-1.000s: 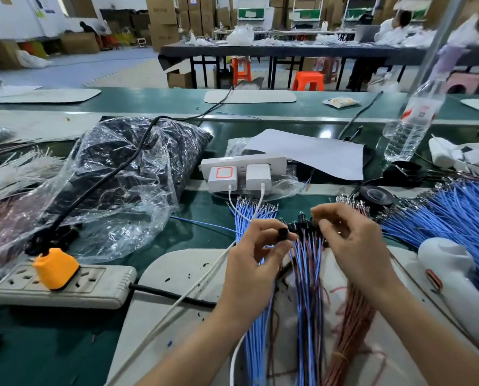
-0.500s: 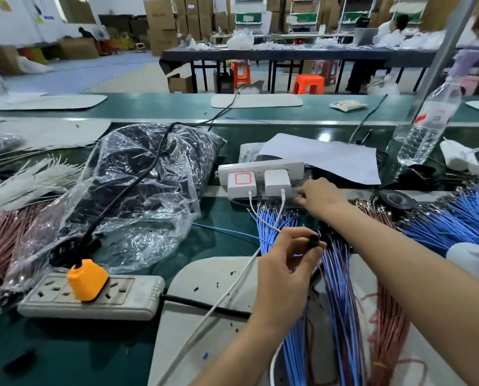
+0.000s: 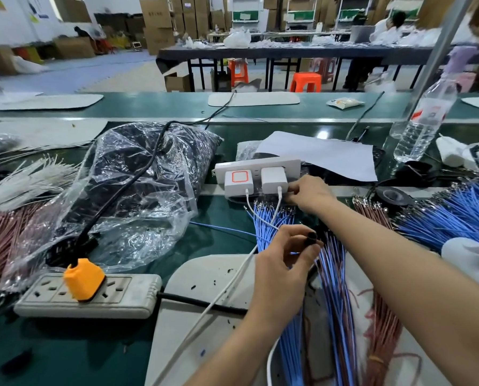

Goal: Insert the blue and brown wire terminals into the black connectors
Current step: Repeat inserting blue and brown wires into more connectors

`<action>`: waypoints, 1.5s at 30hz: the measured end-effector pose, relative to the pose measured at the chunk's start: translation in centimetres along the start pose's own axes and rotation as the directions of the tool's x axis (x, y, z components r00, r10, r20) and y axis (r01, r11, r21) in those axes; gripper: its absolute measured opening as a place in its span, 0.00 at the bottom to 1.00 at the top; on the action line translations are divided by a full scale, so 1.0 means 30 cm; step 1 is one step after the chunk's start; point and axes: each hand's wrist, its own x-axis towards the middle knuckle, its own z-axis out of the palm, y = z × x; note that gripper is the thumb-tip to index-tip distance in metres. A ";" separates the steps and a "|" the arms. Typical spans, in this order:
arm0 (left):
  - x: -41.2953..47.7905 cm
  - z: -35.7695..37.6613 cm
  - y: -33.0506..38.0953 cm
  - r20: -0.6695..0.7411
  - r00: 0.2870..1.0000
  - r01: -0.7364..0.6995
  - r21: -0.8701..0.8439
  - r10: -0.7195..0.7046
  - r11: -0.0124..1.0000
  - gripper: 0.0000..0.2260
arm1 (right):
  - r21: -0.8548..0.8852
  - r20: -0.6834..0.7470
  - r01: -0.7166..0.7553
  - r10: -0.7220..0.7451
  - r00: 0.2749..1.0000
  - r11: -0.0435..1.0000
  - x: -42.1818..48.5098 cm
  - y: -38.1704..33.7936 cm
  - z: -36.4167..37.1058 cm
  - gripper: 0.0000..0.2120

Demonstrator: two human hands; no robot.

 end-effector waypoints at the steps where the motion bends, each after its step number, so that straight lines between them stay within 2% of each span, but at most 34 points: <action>1: 0.000 0.000 0.000 0.003 1.000 -0.001 0.002 0.001 1.000 0.12 | 0.063 -0.005 -0.028 0.028 1.000 0.998 -0.004 -0.003 0.005 0.13; 9: 0.001 -0.001 -0.009 0.018 0.999 -0.029 -0.029 0.030 0.999 0.08 | 0.149 -0.173 -0.242 0.266 0.948 0.959 0.013 -0.061 0.032 0.12; 13: 0.008 0.000 -0.012 0.021 0.999 -0.044 -0.030 0.045 0.999 0.09 | 0.139 -0.208 -0.248 0.273 0.939 0.959 0.020 -0.062 0.052 0.11; 16: 0.007 -0.001 -0.016 0.008 0.999 -0.044 -0.011 0.044 0.999 0.09 | 0.121 -0.142 -0.231 0.247 0.959 0.965 0.028 -0.056 0.034 0.11; 19: 0.007 -0.005 -0.013 0.009 0.999 -0.051 -0.009 0.051 0.999 0.10 | 0.178 -0.119 -0.115 0.137 0.983 0.977 -0.002 -0.039 -0.037 0.09; 21: 0.007 -0.006 -0.016 0.024 0.998 -0.052 0.000 0.052 0.999 0.11 | 0.259 -0.225 0.043 0.017 0.974 0.965 -0.076 -0.011 -0.097 0.07; 24: 0.007 -0.001 -0.015 0.041 0.997 -0.061 0.003 0.061 0.998 0.10 | 0.409 -0.356 0.254 -0.103 0.929 0.877 -0.264 0.042 -0.151 0.05; 26: 0.004 0.001 -0.016 0.055 0.996 -0.064 -0.005 0.064 0.998 0.12 | 0.507 -0.395 0.332 -0.129 0.910 0.795 -0.395 0.081 -0.134 0.07; 31: -0.004 0.006 -0.019 0.103 0.990 -0.099 0.029 0.095 0.995 0.12 | 0.684 -0.476 0.409 -0.056 0.878 0.604 -0.577 0.135 -0.045 0.06; 34: -0.003 0.008 -0.020 0.111 0.990 -0.090 0.030 0.086 0.996 0.11 | 0.718 -0.481 0.446 -0.081 0.873 0.535 -0.596 0.139 -0.029 0.08; 36: -0.001 0.006 -0.021 0.103 0.992 -0.072 0.022 0.069 0.997 0.11 | 0.697 -0.507 0.489 -0.123 0.853 0.525 -0.603 0.139 -0.030 0.12; 39: 0.002 0.005 -0.023 0.094 0.993 -0.069 0.044 0.064 0.997 0.11 | 0.644 -0.551 0.545 -0.168 0.817 0.537 -0.613 0.144 -0.029 0.09; 43: 0.007 0.005 -0.028 0.100 0.992 -0.087 0.110 0.076 0.990 0.12 | 0.614 -0.562 0.528 -0.145 0.815 0.587 -0.607 0.149 -0.025 0.12; 45: 0.009 0.002 -0.029 0.100 0.991 -0.106 0.147 0.092 0.983 0.14 | 0.602 -0.567 0.531 -0.149 0.810 0.596 -0.607 0.148 -0.029 0.10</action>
